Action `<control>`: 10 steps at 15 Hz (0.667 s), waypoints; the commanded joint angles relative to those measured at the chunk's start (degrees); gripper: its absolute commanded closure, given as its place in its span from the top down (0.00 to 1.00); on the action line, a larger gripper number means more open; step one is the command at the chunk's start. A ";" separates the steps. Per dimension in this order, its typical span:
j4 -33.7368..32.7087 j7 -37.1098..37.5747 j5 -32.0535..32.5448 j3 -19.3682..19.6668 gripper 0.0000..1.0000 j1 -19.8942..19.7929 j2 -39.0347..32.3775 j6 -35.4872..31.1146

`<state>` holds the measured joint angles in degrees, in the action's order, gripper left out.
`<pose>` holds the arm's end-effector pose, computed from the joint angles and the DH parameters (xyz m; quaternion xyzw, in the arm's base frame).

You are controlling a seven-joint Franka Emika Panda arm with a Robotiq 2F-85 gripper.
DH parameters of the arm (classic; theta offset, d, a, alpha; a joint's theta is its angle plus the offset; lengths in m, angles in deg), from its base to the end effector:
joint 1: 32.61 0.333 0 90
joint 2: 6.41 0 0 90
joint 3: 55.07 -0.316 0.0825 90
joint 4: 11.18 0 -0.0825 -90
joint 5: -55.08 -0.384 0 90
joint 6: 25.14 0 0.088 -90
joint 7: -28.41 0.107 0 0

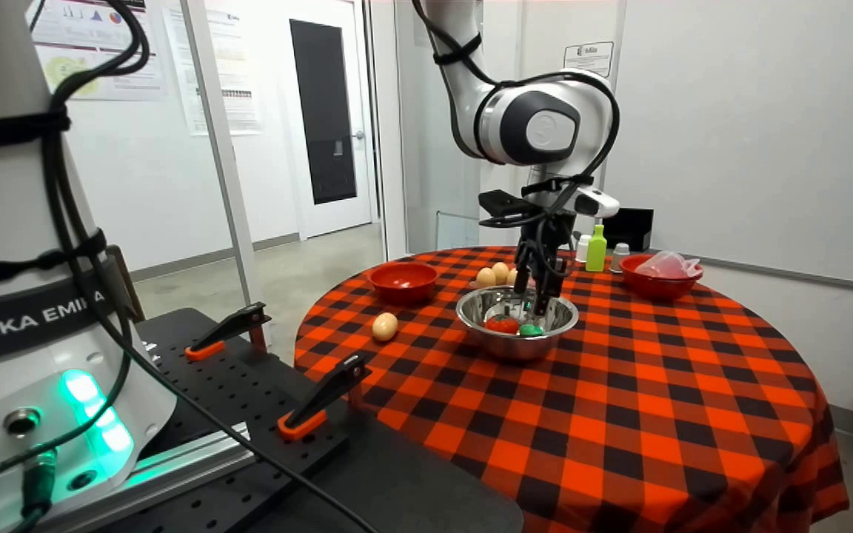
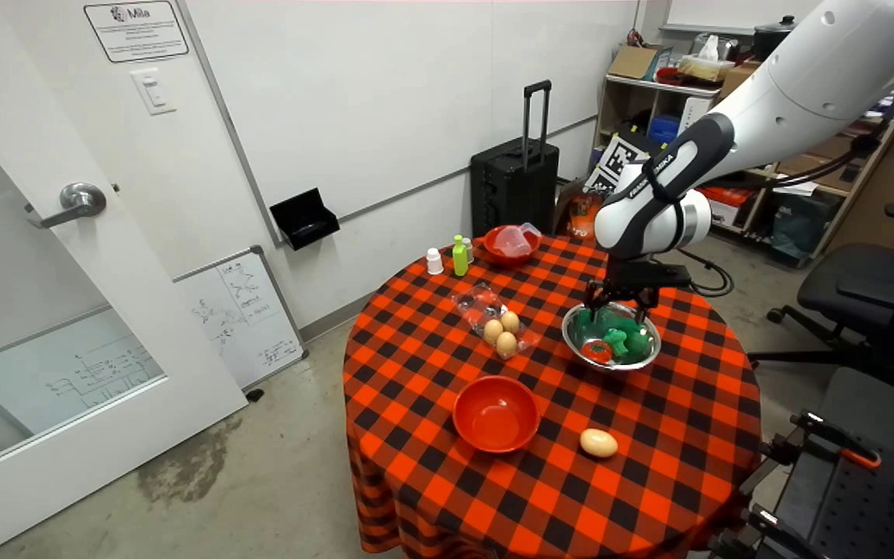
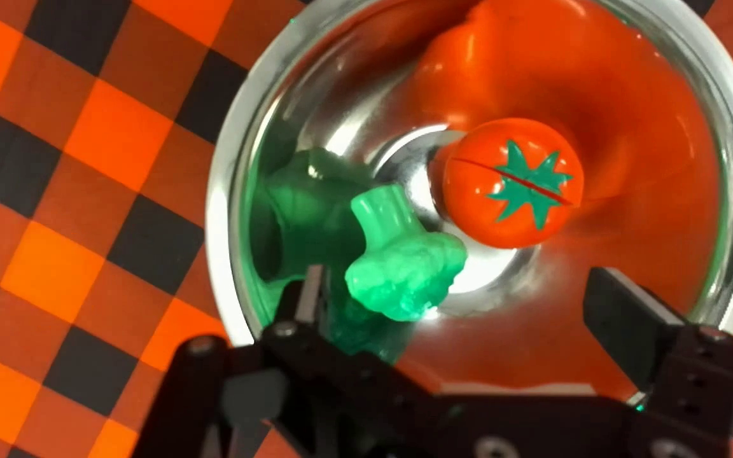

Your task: Remove the toy broccoli from the bowl and put it on the table

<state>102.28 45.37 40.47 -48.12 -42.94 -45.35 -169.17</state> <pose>0.5587 -0.1775 0.1090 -0.9200 0.3852 0.0668 0.0288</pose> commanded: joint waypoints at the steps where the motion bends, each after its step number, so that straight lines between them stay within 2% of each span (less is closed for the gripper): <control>1: -2.61 1.56 -1.25 0.29 1.00 0.13 -2.81 0.28; 10: -4.58 3.42 -0.94 0.76 1.00 0.43 -6.45 0.57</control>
<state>99.92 47.90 40.47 -47.78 -42.92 -49.85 -169.17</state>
